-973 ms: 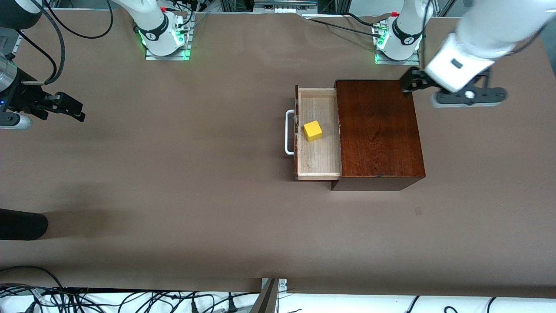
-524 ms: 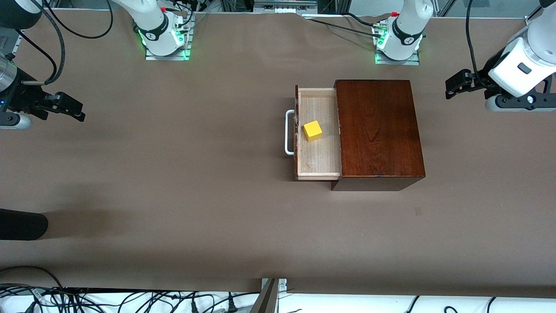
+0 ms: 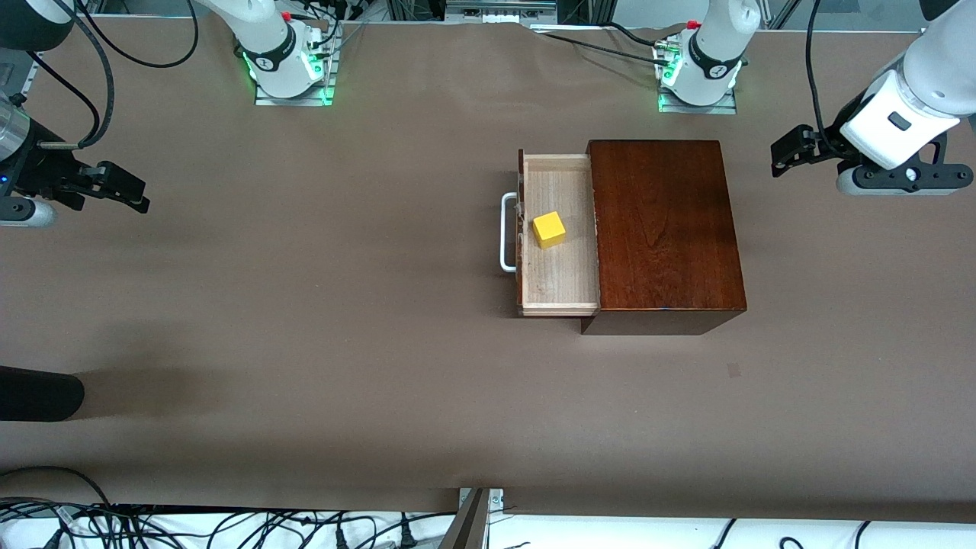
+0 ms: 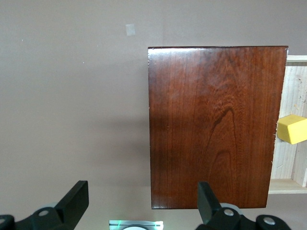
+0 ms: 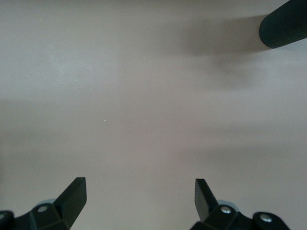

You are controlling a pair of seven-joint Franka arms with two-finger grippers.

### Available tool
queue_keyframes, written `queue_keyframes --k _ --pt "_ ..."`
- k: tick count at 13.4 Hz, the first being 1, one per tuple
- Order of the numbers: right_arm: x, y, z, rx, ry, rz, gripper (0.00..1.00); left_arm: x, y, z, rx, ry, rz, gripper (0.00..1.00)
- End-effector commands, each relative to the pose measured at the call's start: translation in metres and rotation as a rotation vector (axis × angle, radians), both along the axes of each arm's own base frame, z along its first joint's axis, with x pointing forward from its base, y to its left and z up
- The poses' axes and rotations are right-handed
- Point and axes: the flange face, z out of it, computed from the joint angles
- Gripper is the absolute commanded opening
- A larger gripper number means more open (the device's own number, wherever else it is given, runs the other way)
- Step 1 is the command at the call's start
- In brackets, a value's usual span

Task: Open drawer, take yellow block, close drawer
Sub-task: 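Release the handle and retract the left gripper toward its base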

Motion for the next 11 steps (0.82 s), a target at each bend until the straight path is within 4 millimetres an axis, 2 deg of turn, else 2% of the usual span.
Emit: queue_keyframes --k 1,6,8,11 --pt "-0.001 -0.001 0.006 -0.007 0.001 0.011 1.0 0.003 -0.005 -0.002 -0.025 -0.039 -0.001 1.0" --pt "-0.001 -0.001 0.006 -0.006 0.001 0.011 1.0 0.013 0.002 -0.002 -0.033 -0.087 0.012 1.0" --pt "-0.001 -0.001 0.006 -0.007 0.001 0.011 1.0 0.023 0.003 0.005 -0.028 -0.104 0.013 1.0" --pt "-0.002 -0.002 0.006 -0.007 0.001 0.011 1.0 0.034 -0.002 -0.003 -0.022 -0.099 0.008 1.0"
